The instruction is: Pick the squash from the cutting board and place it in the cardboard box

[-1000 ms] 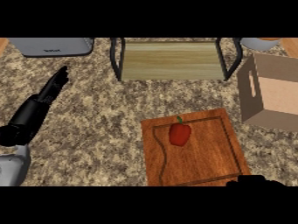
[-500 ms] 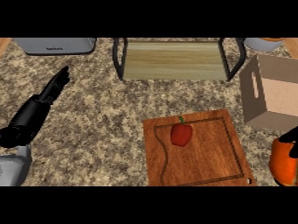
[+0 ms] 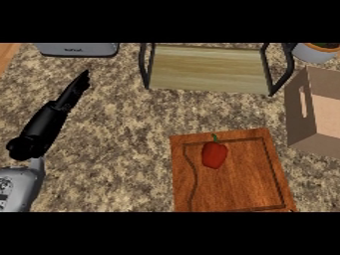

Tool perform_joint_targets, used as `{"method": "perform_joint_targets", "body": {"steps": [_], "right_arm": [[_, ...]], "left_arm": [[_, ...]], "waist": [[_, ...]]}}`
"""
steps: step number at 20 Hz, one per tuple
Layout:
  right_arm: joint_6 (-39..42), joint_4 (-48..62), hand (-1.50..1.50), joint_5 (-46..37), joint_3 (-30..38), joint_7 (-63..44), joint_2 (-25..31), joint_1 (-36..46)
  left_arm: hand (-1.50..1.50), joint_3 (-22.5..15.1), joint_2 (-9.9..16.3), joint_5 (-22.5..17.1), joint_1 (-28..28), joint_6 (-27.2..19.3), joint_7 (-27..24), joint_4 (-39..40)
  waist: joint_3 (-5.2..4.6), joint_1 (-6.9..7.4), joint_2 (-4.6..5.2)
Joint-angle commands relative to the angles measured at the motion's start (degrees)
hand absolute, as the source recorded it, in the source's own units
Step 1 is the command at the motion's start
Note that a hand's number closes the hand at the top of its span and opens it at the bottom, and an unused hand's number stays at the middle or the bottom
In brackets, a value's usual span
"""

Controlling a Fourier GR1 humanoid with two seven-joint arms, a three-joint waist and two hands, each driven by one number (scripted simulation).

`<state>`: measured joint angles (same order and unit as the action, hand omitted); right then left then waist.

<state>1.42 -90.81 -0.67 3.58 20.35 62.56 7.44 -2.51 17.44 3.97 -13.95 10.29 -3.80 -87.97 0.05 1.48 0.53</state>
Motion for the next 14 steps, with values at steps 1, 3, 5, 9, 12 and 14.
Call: {"method": "perform_joint_targets", "body": {"steps": [1, 3, 5, 9, 12, 14], "right_arm": [[5.0, 11.8, 1.50, -5.8, -2.7, 4.6, 3.3, 5.1], [8.2, 16.5, 1.50, -8.2, -5.4, 6.8, 4.9, 4.1], [11.4, 21.5, 1.50, -10.1, -8.0, 8.3, 4.9, 7.2], [13.3, 32.4, 1.50, -17.0, -12.2, 15.0, 2.4, 14.4], [13.5, 38.7, 1.50, -22.9, -14.6, 18.5, 3.6, 15.9], [17.2, 43.5, 1.50, -25.3, -16.5, 16.7, 2.8, 21.1]], "left_arm": [[0.00, -0.6, -0.2, 0.5, -0.3, 0.8, -0.3, 0.2], [0.00, 0.4, 0.7, -1.0, -1.1, 2.1, 0.5, 0.0], [0.00, -0.4, -0.7, -0.3, -1.9, 1.5, -0.7, 1.4], [0.00, -1.9, -2.4, 1.5, -1.0, -0.1, -0.8, 0.2], [0.00, 0.5, 0.6, -1.0, 0.3, 2.9, -0.1, -2.0], [0.00, -1.0, -1.1, 1.3, -2.6, 1.3, -0.4, 1.4]], "waist": [[-0.01, 0.79, 0.11], [0.04, 1.60, 0.37], [0.03, 1.94, 0.64], [0.08, 2.50, 0.57], [0.09, 2.66, 0.35], [0.07, 3.02, 0.85]]}}
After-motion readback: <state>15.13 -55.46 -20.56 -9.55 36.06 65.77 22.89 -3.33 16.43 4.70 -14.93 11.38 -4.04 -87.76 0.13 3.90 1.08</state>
